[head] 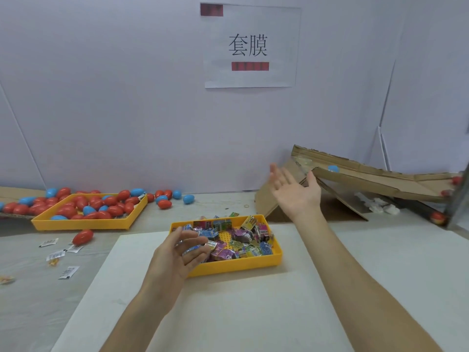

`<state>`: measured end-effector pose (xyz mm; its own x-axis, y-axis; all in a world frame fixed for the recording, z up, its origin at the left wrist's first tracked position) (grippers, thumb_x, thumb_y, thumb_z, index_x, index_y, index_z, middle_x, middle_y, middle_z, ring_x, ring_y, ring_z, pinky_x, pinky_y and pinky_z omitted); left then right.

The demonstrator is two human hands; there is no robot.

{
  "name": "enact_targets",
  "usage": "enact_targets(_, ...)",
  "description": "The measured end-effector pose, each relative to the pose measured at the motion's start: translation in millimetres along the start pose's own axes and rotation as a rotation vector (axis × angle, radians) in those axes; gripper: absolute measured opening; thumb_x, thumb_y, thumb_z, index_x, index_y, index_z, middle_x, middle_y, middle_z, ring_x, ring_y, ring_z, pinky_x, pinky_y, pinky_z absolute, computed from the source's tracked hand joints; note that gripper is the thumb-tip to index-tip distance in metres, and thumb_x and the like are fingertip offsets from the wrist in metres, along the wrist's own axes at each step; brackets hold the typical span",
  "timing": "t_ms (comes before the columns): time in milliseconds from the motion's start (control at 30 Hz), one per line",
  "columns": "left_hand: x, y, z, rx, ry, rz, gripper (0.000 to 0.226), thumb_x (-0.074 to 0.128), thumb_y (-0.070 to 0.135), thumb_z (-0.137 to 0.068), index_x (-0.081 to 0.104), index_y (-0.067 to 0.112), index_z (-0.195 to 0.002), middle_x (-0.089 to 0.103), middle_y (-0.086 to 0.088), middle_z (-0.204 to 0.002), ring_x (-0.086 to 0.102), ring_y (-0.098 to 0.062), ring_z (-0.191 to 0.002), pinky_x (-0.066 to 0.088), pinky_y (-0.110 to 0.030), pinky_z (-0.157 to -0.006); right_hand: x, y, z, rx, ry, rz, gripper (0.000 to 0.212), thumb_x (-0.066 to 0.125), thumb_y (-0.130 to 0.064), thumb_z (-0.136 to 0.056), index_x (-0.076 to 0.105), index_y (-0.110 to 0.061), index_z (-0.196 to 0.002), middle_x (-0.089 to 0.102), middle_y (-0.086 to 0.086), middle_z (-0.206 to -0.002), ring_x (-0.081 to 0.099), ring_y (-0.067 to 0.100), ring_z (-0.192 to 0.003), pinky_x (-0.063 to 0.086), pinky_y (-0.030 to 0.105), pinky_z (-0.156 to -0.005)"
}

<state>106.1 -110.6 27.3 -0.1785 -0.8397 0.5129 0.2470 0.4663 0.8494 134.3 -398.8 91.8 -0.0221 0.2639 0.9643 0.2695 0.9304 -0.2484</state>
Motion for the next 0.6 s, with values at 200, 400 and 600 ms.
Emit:
enact_targets(200,1,0,0,-0.005,0.001,-0.008,0.034,0.049,0.032,-0.104,0.066,0.004,-0.094,0.075,-0.018,-0.091,0.076,-0.028,-0.076,0.061,-0.029,-0.059,-27,16,27,0.051,0.148,0.391,0.035,0.043,-0.029,-0.103,0.068,-0.008,-0.115,0.073,0.008,-0.101,0.068,0.017,-0.068,0.051,0.027,-0.062)
enact_targets(400,5,0,0,0.015,-0.016,-0.130,0.030,0.051,0.030,-0.103,0.066,0.006,-0.094,0.074,-0.016,-0.090,0.076,-0.029,-0.082,0.061,-0.029,-0.066,-37,46,57,0.125,0.062,0.899,0.026,0.045,-0.017,-0.103,0.069,-0.007,-0.102,0.068,0.007,-0.079,0.057,0.017,-0.061,0.046,0.027,-0.058)
enact_targets(600,2,12,2,0.096,0.029,-0.167,0.024,0.054,0.022,-0.101,0.068,0.005,-0.092,0.073,-0.016,-0.083,0.073,-0.025,-0.069,0.060,-0.027,-0.060,-19,48,72,-0.296,-0.104,1.587,0.029,0.054,-0.007,-0.100,0.074,-0.018,-0.082,0.067,-0.001,-0.066,0.054,0.010,-0.056,0.044,0.022,-0.052)
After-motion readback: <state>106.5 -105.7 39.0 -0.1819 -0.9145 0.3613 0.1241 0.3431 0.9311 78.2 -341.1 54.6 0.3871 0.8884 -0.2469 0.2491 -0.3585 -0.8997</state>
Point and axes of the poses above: each hand's wrist, its own z-axis away from the middle knuckle, its own x-axis out of the palm, y = z × x, the point moved 6 cm from there along -z, towards the middle knuckle
